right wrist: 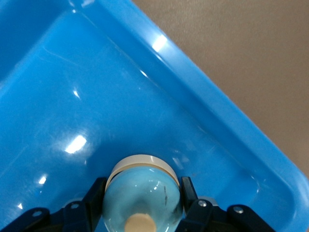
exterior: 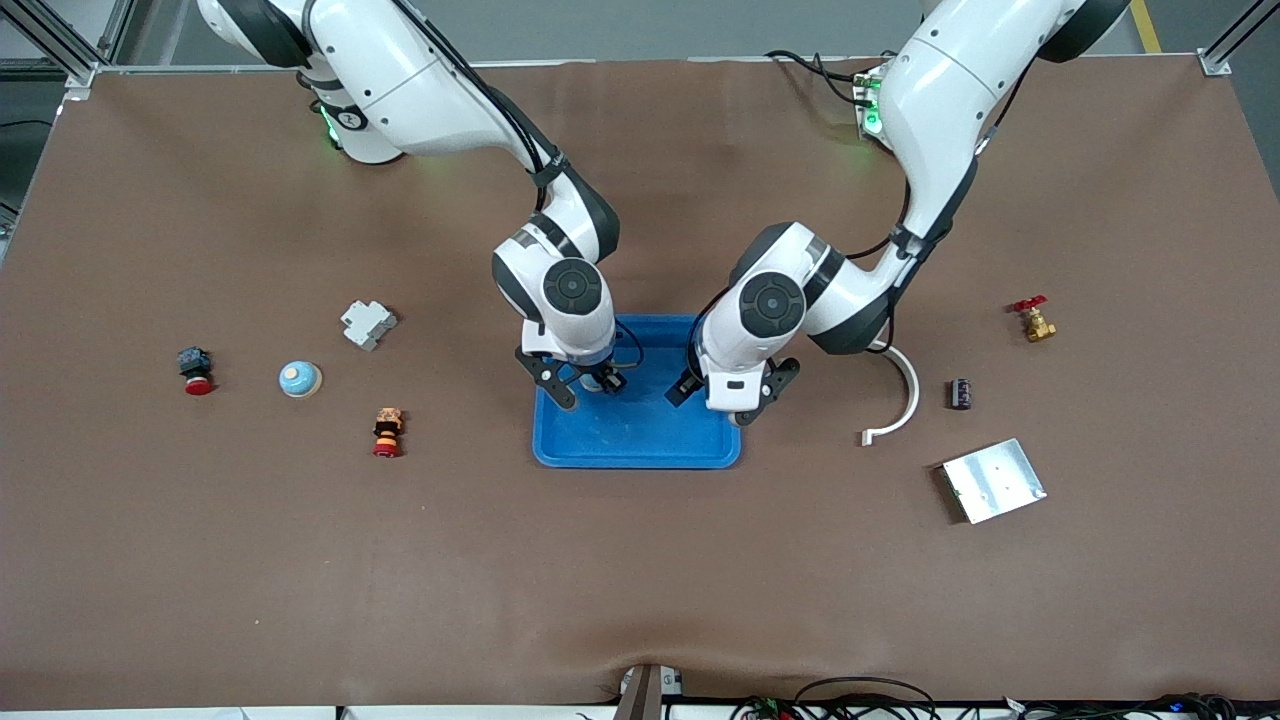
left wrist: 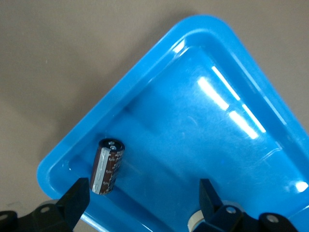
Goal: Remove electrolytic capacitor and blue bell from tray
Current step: 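Grasp the second bell with the right gripper while the left gripper grasps the capacitor, then place the bell beside the first bell with the right gripper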
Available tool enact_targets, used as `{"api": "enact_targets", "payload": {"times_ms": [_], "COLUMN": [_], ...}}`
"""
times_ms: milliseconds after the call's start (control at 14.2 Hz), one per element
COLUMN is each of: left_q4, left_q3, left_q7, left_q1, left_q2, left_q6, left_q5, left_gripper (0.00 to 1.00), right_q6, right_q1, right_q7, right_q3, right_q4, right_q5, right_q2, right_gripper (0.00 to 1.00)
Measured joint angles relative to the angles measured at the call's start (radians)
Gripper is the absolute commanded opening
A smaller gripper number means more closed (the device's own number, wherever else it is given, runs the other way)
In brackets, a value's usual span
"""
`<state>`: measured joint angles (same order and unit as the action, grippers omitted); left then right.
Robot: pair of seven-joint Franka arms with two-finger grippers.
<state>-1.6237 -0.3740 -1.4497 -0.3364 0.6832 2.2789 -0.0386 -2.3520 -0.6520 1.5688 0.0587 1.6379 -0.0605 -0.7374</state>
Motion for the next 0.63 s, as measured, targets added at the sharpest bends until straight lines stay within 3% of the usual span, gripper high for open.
{"api": "enact_targets", "payload": {"times_ms": [423, 635], "left_q4": [0.0, -0.001], "left_q3": [0.021, 0.023], "left_q7": [-0.051, -0.051], "left_q1": [-0.032, -0.032], "left_q2": [0.043, 0.06], "left_q6": [0.0, -0.001], "left_q5": [-0.055, -0.056], "left_gripper": [1.0, 1.0], "right_q6": [0.094, 0.172], "right_q1": [0.037, 0.071], "right_q7": [-0.08, -0.156], "right_q3": [-0.013, -0.015], "right_q4": [-0.032, -0.034], "right_q5": [0.0, 0.0], "right_q2": [0.009, 0.058], "right_gripper": [0.0, 0.0]}}
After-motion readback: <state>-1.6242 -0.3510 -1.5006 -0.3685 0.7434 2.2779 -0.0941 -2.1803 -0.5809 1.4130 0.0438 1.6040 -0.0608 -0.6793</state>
